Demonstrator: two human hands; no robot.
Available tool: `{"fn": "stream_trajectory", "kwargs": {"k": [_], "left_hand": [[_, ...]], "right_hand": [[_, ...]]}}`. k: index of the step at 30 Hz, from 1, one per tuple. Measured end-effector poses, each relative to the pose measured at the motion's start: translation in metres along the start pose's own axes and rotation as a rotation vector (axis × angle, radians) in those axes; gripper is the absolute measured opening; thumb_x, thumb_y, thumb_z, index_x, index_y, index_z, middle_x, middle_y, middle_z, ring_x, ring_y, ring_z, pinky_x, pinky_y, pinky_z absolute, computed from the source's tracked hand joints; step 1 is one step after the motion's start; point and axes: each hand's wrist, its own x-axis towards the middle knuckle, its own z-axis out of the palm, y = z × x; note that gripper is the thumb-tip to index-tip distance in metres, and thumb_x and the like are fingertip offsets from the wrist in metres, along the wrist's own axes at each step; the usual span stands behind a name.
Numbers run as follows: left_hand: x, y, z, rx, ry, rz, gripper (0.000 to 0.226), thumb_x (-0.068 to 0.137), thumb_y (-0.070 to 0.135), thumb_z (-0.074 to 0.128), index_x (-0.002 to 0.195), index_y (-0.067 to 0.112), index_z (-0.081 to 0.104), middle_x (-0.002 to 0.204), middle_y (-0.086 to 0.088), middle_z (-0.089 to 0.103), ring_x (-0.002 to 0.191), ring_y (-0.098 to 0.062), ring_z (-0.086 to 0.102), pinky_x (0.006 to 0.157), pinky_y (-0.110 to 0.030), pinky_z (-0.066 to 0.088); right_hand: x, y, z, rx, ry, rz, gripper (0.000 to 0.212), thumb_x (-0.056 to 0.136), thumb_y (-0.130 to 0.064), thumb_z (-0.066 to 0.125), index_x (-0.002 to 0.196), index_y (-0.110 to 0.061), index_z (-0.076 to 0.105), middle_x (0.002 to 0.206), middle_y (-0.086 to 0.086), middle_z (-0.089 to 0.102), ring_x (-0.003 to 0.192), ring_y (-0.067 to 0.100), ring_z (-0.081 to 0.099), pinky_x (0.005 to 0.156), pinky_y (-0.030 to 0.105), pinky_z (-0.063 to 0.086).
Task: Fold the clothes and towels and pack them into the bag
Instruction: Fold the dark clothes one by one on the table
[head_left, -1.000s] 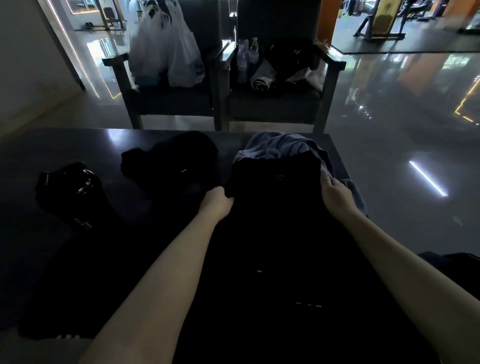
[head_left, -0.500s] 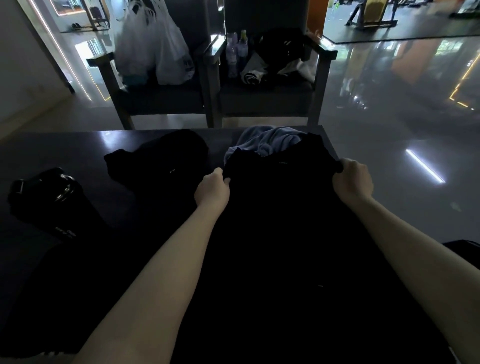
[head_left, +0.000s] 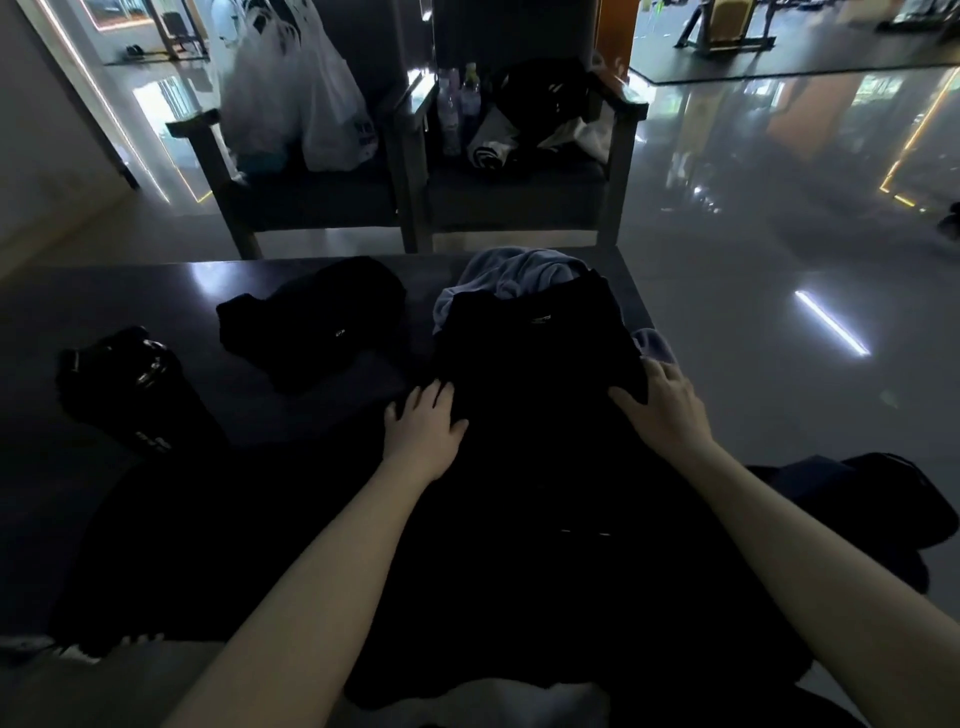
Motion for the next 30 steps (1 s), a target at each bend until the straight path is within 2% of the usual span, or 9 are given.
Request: {"fn": "stream_trajectory", "kwargs": {"k": [4, 7, 10, 14, 17, 20, 23, 26, 30], "left_hand": [[-0.038, 0.006, -0.006, 0.037, 0.025, 0.056, 0.056, 0.101, 0.042, 0.032, 0.151, 0.021, 0.019, 0.159, 0.003, 0.012, 0.146, -0.019, 0.010, 0.117, -0.047, 0.008], [-0.072, 0.007, -0.004, 0.064, -0.079, 0.087, 0.052, 0.102, 0.042, 0.030, 0.149, 0.021, 0.028, 0.159, 0.002, 0.016, 0.146, -0.019, 0.010, 0.117, -0.046, 0.007], [-0.103, 0.010, -0.004, 0.070, -0.151, 0.074, 0.054, 0.102, 0.043, 0.029, 0.150, 0.020, 0.025, 0.159, 0.000, 0.015, 0.146, -0.020, 0.012, 0.117, -0.047, 0.007], [-0.139, 0.016, -0.006, 0.054, -0.187, 0.069, 0.053, 0.102, 0.042, 0.031, 0.149, 0.020, 0.026, 0.158, 0.000, 0.016, 0.145, -0.021, 0.015, 0.117, -0.049, 0.009], [-0.161, 0.018, -0.005, 0.035, -0.203, 0.064, 0.053, 0.102, 0.042, 0.031, 0.149, 0.019, 0.027, 0.159, -0.001, 0.015, 0.145, -0.022, 0.014, 0.117, -0.051, 0.010], [-0.178, 0.018, 0.001, 0.017, -0.214, 0.053, 0.054, 0.101, 0.041, 0.032, 0.150, 0.020, 0.024, 0.159, -0.001, 0.012, 0.145, -0.022, 0.012, 0.117, -0.050, 0.012], [-0.196, 0.018, 0.012, -0.009, -0.150, 0.016, 0.054, 0.102, 0.039, 0.034, 0.151, 0.019, 0.023, 0.159, -0.001, 0.013, 0.145, -0.021, 0.012, 0.117, -0.048, 0.013], [-0.214, 0.016, 0.026, -0.143, -0.033, -0.039, 0.050, 0.101, 0.033, 0.039, 0.147, 0.017, 0.030, 0.157, -0.001, 0.019, 0.143, -0.020, 0.018, 0.116, -0.043, 0.019], [-0.237, 0.012, 0.045, -0.215, 0.180, -0.131, 0.044, 0.099, 0.027, 0.043, 0.141, 0.013, 0.041, 0.148, -0.003, 0.032, 0.137, -0.021, 0.028, 0.108, -0.039, 0.032]], "right_hand": [[-0.047, 0.009, -0.007, -0.047, -0.063, -0.091, 0.055, 0.092, -0.036, 0.055, 0.140, -0.014, 0.040, 0.152, 0.009, 0.031, 0.136, 0.030, 0.032, 0.105, 0.043, 0.033], [-0.082, 0.024, -0.009, -0.117, -0.178, -0.120, 0.051, 0.094, -0.038, 0.051, 0.140, -0.018, 0.042, 0.155, 0.004, 0.024, 0.142, 0.025, 0.022, 0.110, 0.042, 0.023], [-0.113, 0.032, -0.015, -0.131, -0.185, -0.096, 0.051, 0.095, -0.038, 0.048, 0.141, -0.019, 0.040, 0.157, 0.001, 0.019, 0.144, 0.021, 0.013, 0.112, 0.044, 0.017], [-0.145, 0.037, -0.026, -0.121, -0.209, -0.083, 0.050, 0.096, -0.036, 0.046, 0.142, -0.017, 0.038, 0.158, 0.002, 0.016, 0.146, 0.021, 0.008, 0.114, 0.044, 0.016], [-0.165, 0.040, -0.031, -0.080, -0.271, -0.049, 0.052, 0.097, -0.034, 0.045, 0.144, -0.015, 0.035, 0.158, 0.003, 0.016, 0.145, 0.023, 0.010, 0.114, 0.045, 0.018], [-0.183, 0.044, -0.031, -0.084, -0.237, -0.035, 0.054, 0.096, -0.034, 0.048, 0.144, -0.015, 0.034, 0.157, 0.003, 0.018, 0.144, 0.024, 0.014, 0.113, 0.046, 0.022], [-0.198, 0.047, -0.027, -0.062, -0.150, 0.002, 0.055, 0.094, -0.031, 0.051, 0.143, -0.013, 0.035, 0.157, 0.005, 0.020, 0.143, 0.026, 0.018, 0.110, 0.046, 0.029], [-0.211, 0.050, -0.023, 0.041, -0.038, 0.089, 0.057, 0.093, -0.025, 0.053, 0.143, -0.007, 0.033, 0.155, 0.010, 0.022, 0.140, 0.030, 0.023, 0.108, 0.046, 0.031], [-0.225, 0.057, -0.014, 0.232, -0.036, 0.200, 0.061, 0.094, -0.027, 0.052, 0.145, -0.004, 0.028, 0.150, 0.017, 0.029, 0.134, 0.035, 0.033, 0.104, 0.045, 0.035]]}}
